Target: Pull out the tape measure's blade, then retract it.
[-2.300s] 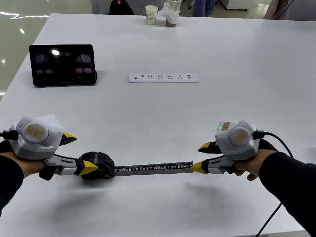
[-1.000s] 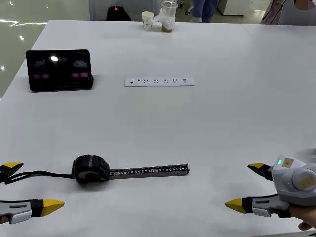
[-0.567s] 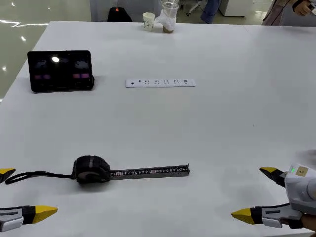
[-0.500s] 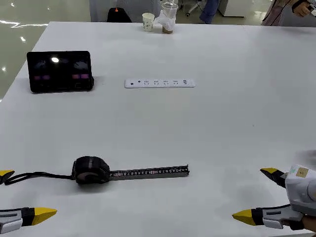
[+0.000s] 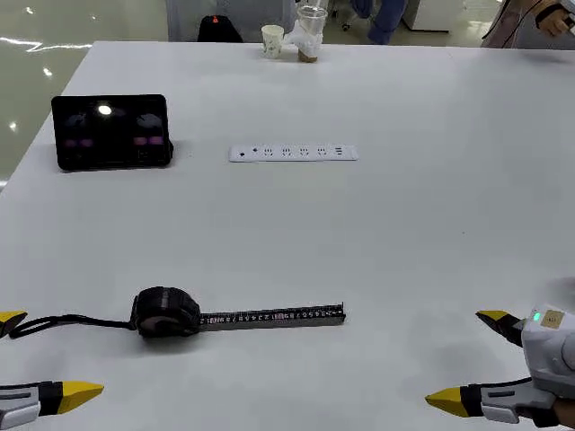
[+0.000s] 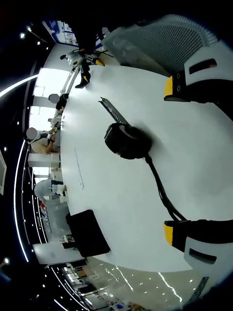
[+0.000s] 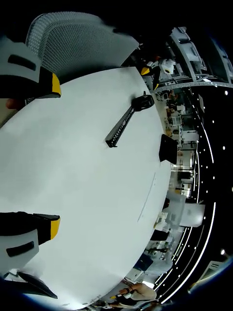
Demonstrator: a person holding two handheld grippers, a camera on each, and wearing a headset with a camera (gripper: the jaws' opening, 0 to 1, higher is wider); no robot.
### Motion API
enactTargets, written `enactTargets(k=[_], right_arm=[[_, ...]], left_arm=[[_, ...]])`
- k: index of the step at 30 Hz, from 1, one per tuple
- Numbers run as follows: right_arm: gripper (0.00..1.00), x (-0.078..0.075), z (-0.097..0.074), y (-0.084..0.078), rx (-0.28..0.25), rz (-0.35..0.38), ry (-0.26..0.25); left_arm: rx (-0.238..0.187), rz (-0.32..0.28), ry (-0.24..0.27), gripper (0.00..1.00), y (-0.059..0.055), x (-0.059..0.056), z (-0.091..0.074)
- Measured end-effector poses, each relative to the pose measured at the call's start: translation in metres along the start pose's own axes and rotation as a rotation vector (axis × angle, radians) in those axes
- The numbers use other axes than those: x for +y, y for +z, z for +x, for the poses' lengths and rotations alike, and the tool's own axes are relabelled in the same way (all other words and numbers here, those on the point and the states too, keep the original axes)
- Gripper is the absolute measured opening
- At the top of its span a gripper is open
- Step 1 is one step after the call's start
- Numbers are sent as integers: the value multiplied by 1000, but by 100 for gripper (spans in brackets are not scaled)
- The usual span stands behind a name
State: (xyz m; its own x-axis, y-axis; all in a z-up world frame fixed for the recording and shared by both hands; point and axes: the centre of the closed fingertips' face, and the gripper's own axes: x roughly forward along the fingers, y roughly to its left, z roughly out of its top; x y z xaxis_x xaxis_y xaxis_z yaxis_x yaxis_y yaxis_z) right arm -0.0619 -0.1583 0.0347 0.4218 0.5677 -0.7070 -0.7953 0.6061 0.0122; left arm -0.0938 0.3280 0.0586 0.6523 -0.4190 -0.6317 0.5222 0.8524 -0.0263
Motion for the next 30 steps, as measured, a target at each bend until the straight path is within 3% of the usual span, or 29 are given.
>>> enactTargets(k=[6, 8, 16, 21, 25, 30], right_arm=[[99, -2, 1, 0, 4, -3, -1], [99, -3, 1, 0, 4, -38, 1], [99, -10, 0, 3, 27, -30, -2], [99, -14, 2, 9, 29, -70, -6], [99, -20, 3, 11, 49, -73, 1], [99, -23, 4, 22, 62, -96, 18]], left_arm=[[23, 26, 10, 99, -1, -1, 2], [37, 31, 8, 99, -3, -1, 4], [68, 27, -6, 99, 4, -11, 13], [63, 46, -15, 99, 14, -21, 23], [38, 16, -31, 99, 25, -32, 30], [41, -35, -52, 99, 32, -49, 43]])
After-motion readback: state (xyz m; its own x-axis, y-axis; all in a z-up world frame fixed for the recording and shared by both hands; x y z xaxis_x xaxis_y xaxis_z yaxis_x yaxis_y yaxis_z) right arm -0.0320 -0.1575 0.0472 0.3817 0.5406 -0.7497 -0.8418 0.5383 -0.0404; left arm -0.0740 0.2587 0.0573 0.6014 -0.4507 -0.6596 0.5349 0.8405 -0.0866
